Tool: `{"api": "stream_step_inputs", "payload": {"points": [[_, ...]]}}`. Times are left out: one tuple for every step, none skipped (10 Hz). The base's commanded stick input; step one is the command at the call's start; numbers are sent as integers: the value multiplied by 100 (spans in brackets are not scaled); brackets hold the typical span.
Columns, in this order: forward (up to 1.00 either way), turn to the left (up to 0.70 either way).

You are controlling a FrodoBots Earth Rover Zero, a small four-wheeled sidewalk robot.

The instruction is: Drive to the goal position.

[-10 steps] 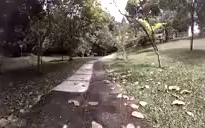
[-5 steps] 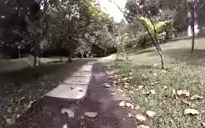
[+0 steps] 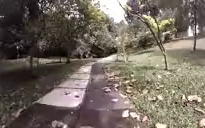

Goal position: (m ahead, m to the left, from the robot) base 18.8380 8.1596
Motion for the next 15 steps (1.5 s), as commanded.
{"api": "stream_step_inputs", "payload": {"points": [[50, 49], [50, 1], [50, 0], [50, 6], [50, 24], [50, 42], [50, 9], [50, 0], [50, 0], [50, 1], [50, 3], [50, 4], [50, 44], [50, 8], [50, 0]]}}
